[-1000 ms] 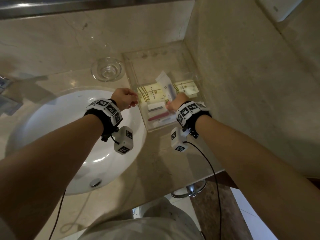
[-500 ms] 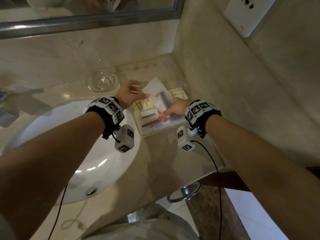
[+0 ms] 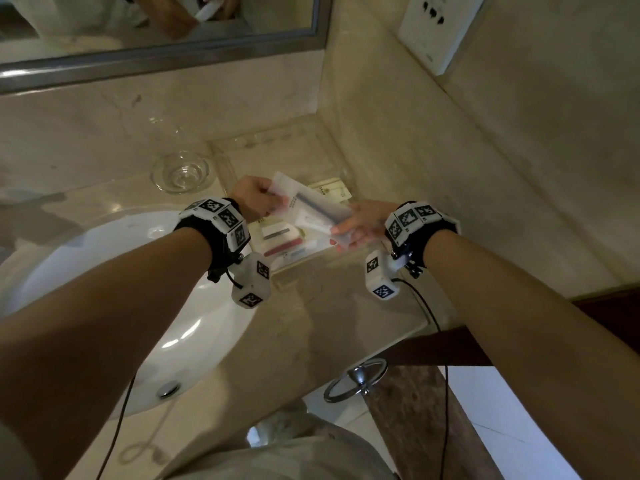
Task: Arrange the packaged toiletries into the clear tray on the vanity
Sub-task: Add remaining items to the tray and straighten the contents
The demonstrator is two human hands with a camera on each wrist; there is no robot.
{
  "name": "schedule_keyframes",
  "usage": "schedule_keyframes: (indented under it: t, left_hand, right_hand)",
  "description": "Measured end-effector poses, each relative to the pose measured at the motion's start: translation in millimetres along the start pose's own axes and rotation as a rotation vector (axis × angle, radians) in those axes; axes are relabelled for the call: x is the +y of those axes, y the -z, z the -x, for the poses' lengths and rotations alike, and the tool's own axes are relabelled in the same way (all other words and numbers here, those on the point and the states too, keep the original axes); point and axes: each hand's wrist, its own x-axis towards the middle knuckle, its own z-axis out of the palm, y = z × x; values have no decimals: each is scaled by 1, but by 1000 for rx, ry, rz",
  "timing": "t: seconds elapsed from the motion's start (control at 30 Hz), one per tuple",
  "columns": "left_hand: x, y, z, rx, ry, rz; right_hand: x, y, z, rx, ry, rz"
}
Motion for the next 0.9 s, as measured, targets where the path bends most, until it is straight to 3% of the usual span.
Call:
schedule_keyframes:
  t: [0.3,0.6,0.9]
  left_hand:
    - [-6,-6,5,-88,145,-1]
    - [-17,0,-2,-13,178,22]
    - [-34,0,-7,-106,234,-138]
  right_hand:
    - [23,25,-14,287,198,-289]
    - [29,24,-45,551,28,-302]
    - [19,14,-65,589,-66,-239]
